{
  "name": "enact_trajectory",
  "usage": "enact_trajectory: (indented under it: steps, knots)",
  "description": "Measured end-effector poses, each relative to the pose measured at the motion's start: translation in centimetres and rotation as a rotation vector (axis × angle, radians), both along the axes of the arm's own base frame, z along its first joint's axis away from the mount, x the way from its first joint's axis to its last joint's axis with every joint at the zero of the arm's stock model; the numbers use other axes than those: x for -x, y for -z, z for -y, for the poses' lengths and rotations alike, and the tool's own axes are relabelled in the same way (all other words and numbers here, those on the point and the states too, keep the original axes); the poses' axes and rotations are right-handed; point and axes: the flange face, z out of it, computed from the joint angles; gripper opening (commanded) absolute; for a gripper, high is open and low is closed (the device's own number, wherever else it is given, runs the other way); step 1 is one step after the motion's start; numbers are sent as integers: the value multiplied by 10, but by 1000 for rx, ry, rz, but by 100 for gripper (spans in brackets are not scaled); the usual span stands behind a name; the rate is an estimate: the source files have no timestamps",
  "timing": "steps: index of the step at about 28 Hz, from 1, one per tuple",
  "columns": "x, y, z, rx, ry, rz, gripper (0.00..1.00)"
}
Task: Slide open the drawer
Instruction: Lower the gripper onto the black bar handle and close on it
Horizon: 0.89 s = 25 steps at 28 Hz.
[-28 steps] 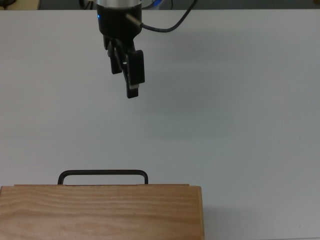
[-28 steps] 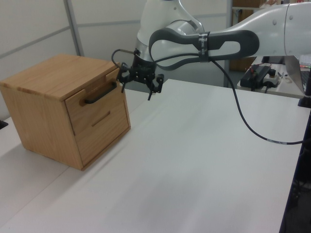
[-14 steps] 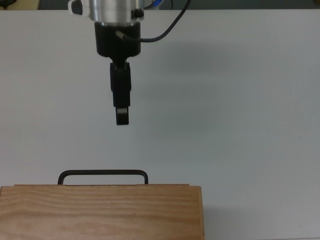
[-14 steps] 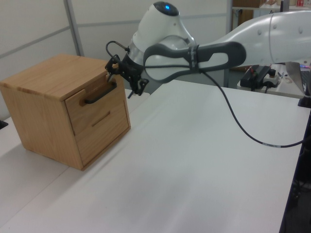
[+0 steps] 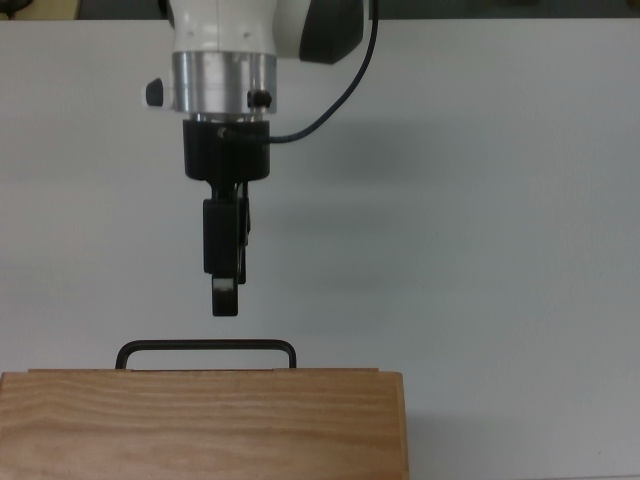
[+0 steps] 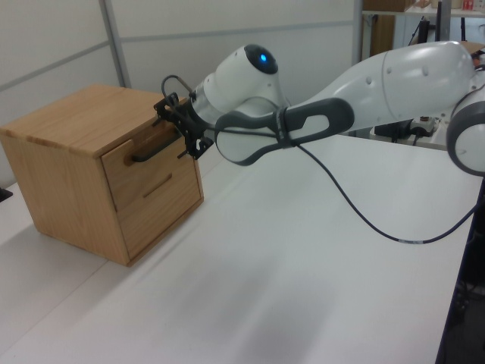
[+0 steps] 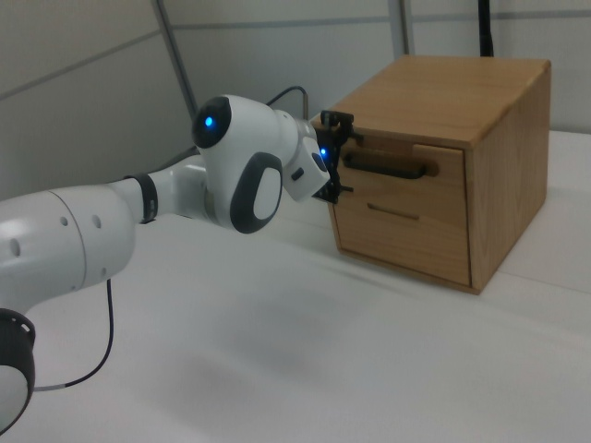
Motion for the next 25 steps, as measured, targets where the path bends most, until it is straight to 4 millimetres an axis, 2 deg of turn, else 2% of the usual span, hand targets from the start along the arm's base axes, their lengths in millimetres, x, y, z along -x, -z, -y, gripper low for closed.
enact_trajectory:
  steps: [8, 20, 21, 22, 25]
  knots:
    - [-7, 6, 20, -51, 55, 67, 100]
    - [-19, 27, 17, -56, 55, 67, 99]
    - [-19, 29, 16, -56, 54, 65, 88]
    - [-20, 31, 13, -54, 51, 64, 82]
    - [-21, 33, 9, -46, 46, 62, 78]
